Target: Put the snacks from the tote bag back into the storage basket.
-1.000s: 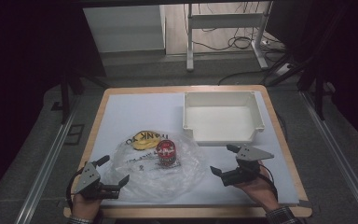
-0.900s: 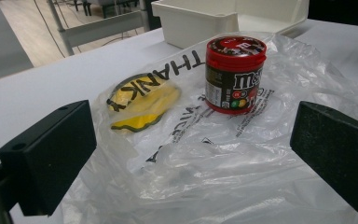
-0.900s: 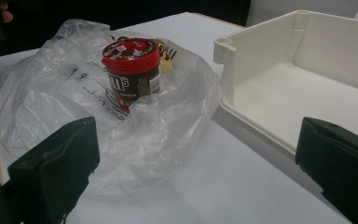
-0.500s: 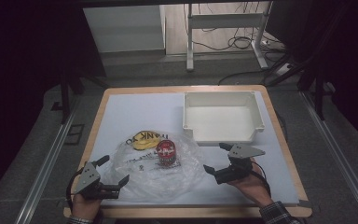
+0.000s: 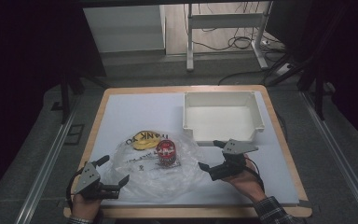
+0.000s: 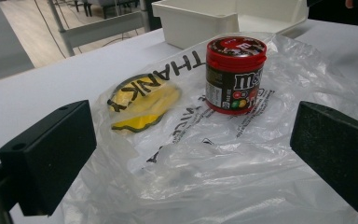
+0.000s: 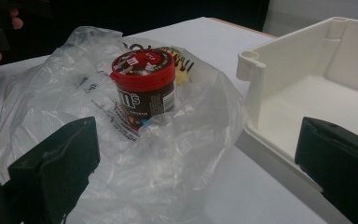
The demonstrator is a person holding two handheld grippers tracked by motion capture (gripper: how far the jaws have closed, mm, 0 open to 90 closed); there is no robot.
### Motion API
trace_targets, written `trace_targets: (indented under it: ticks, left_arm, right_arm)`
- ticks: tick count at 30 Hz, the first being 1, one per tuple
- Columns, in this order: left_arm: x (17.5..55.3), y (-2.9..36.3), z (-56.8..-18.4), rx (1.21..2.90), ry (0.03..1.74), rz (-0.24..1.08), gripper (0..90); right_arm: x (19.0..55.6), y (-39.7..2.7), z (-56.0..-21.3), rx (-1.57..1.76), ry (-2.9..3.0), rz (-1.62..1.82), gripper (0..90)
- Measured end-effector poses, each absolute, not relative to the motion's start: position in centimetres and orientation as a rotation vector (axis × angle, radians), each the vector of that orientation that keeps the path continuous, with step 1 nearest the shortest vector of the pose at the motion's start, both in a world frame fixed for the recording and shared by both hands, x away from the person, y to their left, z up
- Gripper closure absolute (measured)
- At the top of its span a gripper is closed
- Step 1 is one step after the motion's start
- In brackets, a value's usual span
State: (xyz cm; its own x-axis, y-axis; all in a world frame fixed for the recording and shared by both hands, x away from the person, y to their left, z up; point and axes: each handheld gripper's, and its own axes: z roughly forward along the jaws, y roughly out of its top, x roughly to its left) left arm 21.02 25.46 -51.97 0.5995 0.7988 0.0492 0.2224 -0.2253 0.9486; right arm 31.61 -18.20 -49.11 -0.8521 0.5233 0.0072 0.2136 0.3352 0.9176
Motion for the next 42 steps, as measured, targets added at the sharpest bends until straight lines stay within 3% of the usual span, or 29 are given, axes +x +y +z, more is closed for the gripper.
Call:
trace_targets:
  ticks: [42]
  left_arm:
    - [21.0, 25.4, -51.9, 1.755, 0.835, 0.674, 0.3]
  right_arm:
    - [33.9, -11.8, -50.0, 0.592, 2.427, 1.534, 2.8]
